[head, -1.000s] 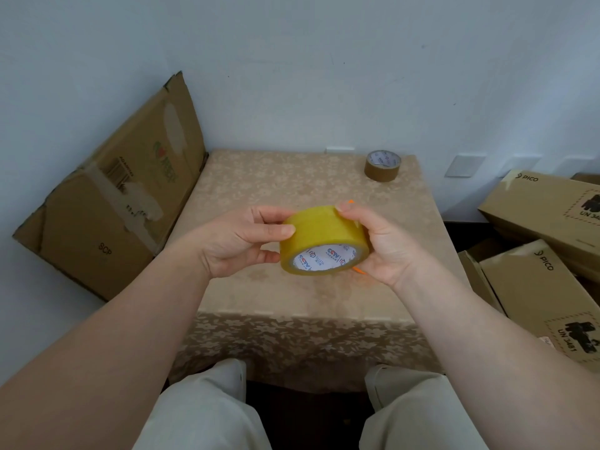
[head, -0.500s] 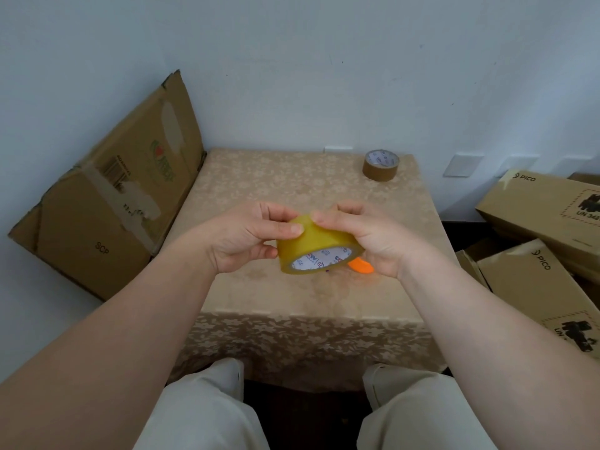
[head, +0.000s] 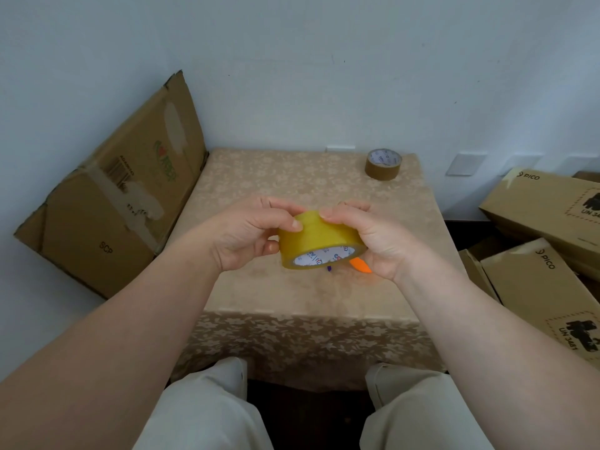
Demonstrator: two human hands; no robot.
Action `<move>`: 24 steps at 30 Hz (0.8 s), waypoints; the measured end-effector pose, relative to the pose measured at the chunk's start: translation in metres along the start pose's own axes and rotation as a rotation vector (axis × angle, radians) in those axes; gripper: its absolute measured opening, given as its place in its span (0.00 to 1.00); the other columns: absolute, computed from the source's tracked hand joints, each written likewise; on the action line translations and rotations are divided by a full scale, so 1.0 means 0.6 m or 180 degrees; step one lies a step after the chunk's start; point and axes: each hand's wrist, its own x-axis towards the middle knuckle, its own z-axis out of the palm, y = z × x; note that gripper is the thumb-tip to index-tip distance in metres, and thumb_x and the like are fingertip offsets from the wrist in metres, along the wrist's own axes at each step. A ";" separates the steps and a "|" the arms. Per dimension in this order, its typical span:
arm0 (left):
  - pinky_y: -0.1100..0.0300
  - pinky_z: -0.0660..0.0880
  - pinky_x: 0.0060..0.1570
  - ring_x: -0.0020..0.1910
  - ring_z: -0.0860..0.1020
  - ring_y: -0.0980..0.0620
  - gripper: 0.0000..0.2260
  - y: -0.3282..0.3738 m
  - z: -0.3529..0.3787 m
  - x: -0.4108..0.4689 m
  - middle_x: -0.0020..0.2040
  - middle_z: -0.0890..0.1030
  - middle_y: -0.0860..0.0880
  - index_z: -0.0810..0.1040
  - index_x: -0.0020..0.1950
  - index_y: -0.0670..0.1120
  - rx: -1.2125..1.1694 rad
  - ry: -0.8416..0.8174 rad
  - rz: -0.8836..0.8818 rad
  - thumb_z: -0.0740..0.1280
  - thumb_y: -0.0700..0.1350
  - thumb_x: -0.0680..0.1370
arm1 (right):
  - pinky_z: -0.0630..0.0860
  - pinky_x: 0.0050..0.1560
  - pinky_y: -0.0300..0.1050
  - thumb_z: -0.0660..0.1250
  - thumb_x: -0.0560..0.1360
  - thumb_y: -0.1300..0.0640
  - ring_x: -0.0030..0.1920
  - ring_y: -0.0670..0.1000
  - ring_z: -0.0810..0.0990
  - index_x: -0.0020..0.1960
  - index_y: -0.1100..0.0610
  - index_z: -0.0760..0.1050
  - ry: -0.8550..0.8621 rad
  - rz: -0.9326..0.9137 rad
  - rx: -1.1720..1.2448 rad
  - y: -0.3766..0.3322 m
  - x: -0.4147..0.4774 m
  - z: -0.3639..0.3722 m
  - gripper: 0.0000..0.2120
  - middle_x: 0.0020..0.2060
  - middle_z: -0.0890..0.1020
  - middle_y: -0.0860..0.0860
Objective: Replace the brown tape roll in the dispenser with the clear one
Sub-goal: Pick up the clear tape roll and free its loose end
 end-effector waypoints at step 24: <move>0.69 0.65 0.21 0.27 0.68 0.55 0.19 -0.007 0.024 0.002 0.31 0.76 0.48 0.82 0.39 0.45 0.0280 0.0517 0.0093 0.56 0.28 0.63 | 0.73 0.41 0.59 0.75 0.58 0.51 0.38 0.59 0.77 0.28 0.51 0.74 0.0201 0.0009 -0.0025 0.003 0.001 0.001 0.10 0.31 0.78 0.53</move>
